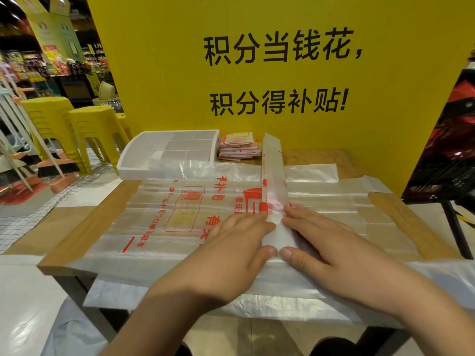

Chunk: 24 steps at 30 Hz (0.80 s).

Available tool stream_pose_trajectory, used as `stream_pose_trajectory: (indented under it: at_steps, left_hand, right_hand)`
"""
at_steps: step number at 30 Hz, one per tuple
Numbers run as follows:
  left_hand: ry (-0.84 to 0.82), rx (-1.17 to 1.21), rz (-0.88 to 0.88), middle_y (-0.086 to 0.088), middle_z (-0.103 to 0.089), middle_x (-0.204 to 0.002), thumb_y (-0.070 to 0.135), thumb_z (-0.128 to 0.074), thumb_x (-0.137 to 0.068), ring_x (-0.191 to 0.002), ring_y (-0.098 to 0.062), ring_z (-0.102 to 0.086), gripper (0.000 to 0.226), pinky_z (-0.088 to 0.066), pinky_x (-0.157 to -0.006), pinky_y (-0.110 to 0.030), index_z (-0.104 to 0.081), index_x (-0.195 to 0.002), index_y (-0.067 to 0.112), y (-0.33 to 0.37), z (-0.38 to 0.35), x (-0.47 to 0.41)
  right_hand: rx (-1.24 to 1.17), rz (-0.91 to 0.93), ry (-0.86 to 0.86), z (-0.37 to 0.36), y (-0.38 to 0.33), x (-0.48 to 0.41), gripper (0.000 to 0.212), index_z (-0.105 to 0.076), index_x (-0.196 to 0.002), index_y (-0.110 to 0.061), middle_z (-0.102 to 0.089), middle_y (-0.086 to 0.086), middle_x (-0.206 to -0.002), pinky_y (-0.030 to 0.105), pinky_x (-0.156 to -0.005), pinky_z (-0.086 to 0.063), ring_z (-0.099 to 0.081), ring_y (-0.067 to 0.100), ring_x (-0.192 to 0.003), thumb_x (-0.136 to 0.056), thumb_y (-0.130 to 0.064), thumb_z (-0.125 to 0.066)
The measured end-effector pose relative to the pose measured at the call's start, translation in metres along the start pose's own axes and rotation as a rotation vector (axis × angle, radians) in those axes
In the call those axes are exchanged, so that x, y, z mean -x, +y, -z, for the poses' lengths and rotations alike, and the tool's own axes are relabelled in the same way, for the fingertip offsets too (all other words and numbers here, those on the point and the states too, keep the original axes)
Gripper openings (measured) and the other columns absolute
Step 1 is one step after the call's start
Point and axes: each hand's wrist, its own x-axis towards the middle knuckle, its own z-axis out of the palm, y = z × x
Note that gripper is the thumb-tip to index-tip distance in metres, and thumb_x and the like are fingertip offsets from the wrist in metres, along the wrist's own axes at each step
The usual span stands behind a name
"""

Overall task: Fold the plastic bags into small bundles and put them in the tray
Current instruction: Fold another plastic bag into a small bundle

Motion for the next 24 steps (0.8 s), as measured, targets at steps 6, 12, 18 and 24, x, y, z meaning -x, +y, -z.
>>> stream_pose_trajectory:
  at_steps: [6, 12, 18, 24]
  left_hand:
    - [0.198, -0.077, 0.065, 0.020, -0.040, -0.139, 0.057, -0.021, -0.099, -0.130, -0.005, -0.031, 0.049, -0.025, -0.108, -0.025, -0.042, -0.140, 0.039, 0.013, -0.005, 0.014]
    - [0.173, -0.071, 0.064, 0.023, -0.044, -0.131, 0.068, -0.039, -0.092, -0.124, -0.003, -0.035, 0.050, -0.026, -0.103, -0.024, -0.039, -0.135, 0.042, 0.004, 0.001, 0.022]
    - [0.136, 0.023, 0.034, 0.022, -0.045, -0.138, 0.045, -0.036, -0.096, -0.129, -0.001, -0.035, 0.044, -0.029, -0.110, -0.027, -0.040, -0.140, 0.041, -0.017, 0.007, 0.025]
    - [0.179, -0.013, 0.033, 0.023, -0.044, -0.140, 0.040, -0.026, -0.094, -0.130, 0.004, -0.029, 0.050, -0.018, -0.107, -0.016, -0.041, -0.141, 0.037, -0.014, -0.001, 0.027]
  right_hand:
    - [-0.101, 0.126, 0.174, -0.007, -0.004, 0.006, 0.063, -0.045, -0.144, -0.042, -0.035, -0.030, -0.151, 0.008, -0.115, -0.005, -0.014, -0.015, -0.142, -0.096, -0.065, -0.013]
    - [-0.174, 0.284, 0.199, -0.007, -0.006, 0.005, 0.036, -0.058, -0.132, -0.034, -0.056, -0.025, -0.130, 0.014, -0.111, -0.026, -0.042, -0.008, -0.130, -0.098, -0.028, -0.047]
    - [-0.096, 0.318, 0.192, -0.007, 0.000, -0.002, 0.037, -0.057, -0.137, -0.036, -0.049, -0.027, -0.143, 0.029, -0.115, -0.033, -0.037, -0.006, -0.138, -0.100, -0.035, -0.048]
    - [0.116, 0.247, -0.053, -0.006, 0.001, -0.010, 0.049, -0.007, -0.151, -0.058, 0.003, -0.036, -0.159, 0.022, -0.123, 0.004, 0.015, -0.016, -0.143, -0.103, -0.057, -0.014]
